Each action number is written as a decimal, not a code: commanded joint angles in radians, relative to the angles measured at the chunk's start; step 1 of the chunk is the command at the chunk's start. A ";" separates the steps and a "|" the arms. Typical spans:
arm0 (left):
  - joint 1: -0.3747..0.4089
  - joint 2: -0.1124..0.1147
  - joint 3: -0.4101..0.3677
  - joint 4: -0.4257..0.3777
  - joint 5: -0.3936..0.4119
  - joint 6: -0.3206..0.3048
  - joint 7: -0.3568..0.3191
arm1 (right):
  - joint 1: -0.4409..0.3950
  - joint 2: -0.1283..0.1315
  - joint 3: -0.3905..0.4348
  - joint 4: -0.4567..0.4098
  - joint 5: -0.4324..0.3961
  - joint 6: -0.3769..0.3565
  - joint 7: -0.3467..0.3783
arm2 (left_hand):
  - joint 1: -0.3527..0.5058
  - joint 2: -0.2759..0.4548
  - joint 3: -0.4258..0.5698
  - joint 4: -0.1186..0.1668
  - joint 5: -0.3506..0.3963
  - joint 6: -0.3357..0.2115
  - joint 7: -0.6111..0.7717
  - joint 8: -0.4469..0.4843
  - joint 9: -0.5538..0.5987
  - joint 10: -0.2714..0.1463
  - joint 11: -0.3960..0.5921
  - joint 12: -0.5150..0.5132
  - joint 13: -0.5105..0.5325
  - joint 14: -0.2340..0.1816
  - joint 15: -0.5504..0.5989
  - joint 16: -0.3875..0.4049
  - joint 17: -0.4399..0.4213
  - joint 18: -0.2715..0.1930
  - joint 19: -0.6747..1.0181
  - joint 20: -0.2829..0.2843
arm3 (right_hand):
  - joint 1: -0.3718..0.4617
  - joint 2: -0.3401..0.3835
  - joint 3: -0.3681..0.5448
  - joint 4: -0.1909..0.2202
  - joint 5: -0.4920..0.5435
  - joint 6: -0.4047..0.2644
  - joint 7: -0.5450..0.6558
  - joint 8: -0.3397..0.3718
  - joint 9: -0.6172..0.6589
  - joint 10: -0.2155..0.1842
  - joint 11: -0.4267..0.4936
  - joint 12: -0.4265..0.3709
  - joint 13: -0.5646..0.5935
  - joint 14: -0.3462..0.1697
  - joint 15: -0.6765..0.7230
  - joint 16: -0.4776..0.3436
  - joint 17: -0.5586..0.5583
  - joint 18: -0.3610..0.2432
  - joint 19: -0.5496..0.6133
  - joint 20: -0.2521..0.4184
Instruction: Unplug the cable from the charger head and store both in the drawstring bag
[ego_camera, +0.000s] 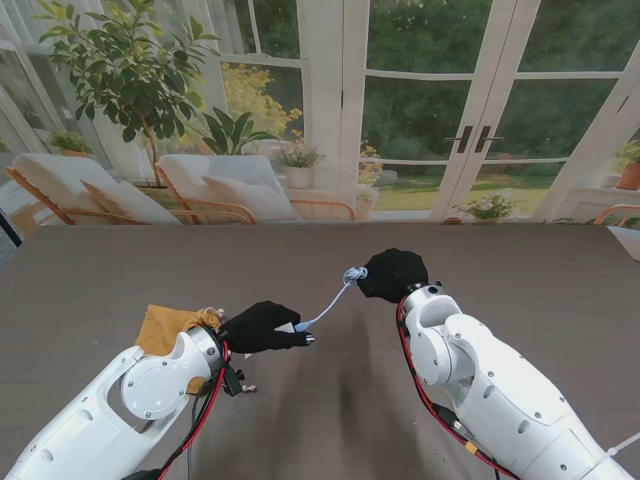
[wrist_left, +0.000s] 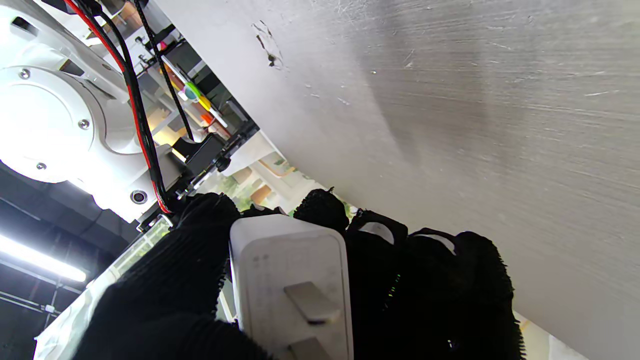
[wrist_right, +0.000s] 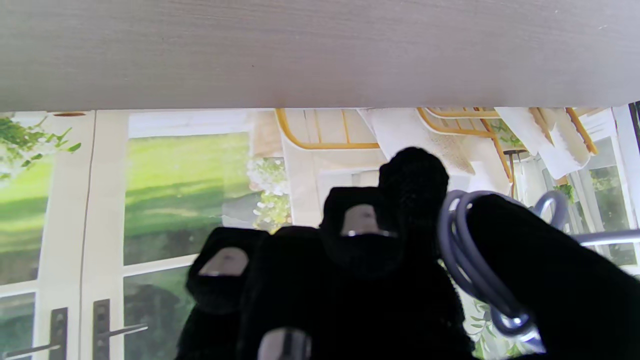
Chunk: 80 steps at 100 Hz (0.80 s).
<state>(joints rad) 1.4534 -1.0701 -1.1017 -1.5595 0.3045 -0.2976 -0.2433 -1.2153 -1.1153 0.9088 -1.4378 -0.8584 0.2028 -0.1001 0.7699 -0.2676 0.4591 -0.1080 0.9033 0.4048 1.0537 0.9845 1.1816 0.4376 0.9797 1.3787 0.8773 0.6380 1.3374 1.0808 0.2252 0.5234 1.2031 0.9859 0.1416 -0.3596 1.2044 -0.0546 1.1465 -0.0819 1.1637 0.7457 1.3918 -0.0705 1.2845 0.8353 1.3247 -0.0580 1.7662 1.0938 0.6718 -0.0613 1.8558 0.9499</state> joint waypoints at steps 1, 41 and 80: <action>0.006 0.002 -0.001 -0.005 -0.001 0.003 -0.023 | -0.007 -0.008 0.002 0.004 0.019 0.023 0.000 | 0.064 0.052 0.050 0.025 0.059 -0.048 0.059 0.008 -0.025 -0.011 0.006 0.002 -0.003 0.020 -0.017 -0.005 -0.017 -0.064 0.115 0.021 | 0.065 0.035 0.088 0.040 0.117 0.152 0.086 0.028 0.062 0.224 0.102 0.005 -0.005 -0.120 0.039 0.019 0.564 -0.077 0.238 0.054; 0.018 0.006 -0.006 -0.019 0.004 0.020 -0.037 | -0.017 -0.033 0.006 -0.004 0.117 0.121 -0.015 | 0.066 0.053 0.048 0.025 0.059 -0.049 0.060 0.008 -0.025 -0.012 0.007 0.001 -0.002 0.018 -0.016 -0.005 -0.016 -0.066 0.115 0.021 | 0.067 0.027 0.092 0.040 0.119 0.152 0.088 0.029 0.062 0.224 0.107 0.005 -0.006 -0.116 0.040 0.020 0.564 -0.077 0.238 0.055; 0.018 0.009 -0.009 -0.027 0.007 0.017 -0.046 | -0.021 -0.034 0.003 0.000 0.131 0.119 -0.011 | 0.066 0.053 0.045 0.026 0.058 -0.049 0.060 0.008 -0.025 -0.011 0.007 0.001 -0.002 0.018 -0.016 -0.006 -0.017 -0.065 0.115 0.021 | 0.056 0.034 0.090 0.047 0.119 0.135 0.085 0.032 0.061 0.209 0.112 0.007 -0.005 -0.132 0.038 0.021 0.565 -0.093 0.238 0.051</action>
<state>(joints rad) 1.4690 -1.0636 -1.1099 -1.5813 0.3114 -0.2779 -0.2667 -1.2347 -1.1544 0.9107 -1.4405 -0.7150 0.3341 -0.1329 0.7699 -0.2650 0.4591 -0.1080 0.9033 0.4048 1.0537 0.9845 1.1814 0.4376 0.9797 1.3785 0.8773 0.6380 1.3374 1.0808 0.2252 0.5231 1.2031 0.9859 0.1447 -0.3746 1.2043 -0.0549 1.1557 -0.0816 1.1637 0.7457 1.3918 -0.0704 1.2898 0.8342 1.3247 -0.0579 1.7673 1.0940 0.6718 -0.0612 1.8560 0.9499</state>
